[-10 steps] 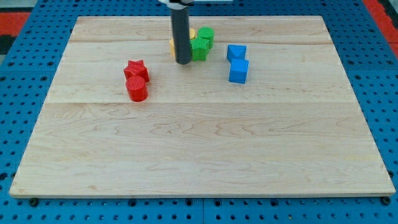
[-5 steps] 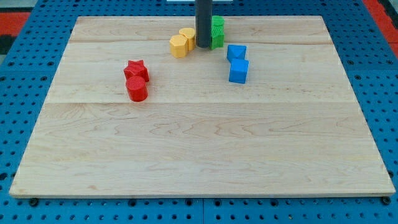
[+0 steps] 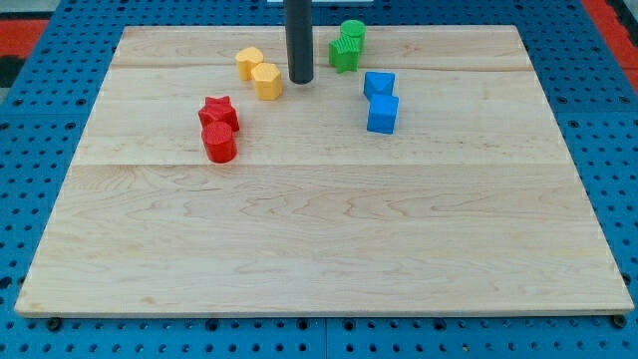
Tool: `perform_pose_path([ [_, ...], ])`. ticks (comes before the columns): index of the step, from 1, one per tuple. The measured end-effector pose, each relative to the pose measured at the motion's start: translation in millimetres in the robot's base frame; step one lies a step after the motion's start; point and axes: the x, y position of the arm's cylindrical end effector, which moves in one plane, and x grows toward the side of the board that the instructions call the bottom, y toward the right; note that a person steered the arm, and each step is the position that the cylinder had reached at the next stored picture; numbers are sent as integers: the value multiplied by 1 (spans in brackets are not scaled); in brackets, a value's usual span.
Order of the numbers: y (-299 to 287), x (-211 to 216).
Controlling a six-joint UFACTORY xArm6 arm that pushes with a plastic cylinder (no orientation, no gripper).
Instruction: Separate the green blocks from the yellow blocks
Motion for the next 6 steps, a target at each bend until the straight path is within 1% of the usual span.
perform_pose_path([
  [1, -38, 0],
  [2, -51, 0],
  [3, -19, -11],
  [4, -4, -51],
  [5, -23, -89],
  [6, -10, -109],
])
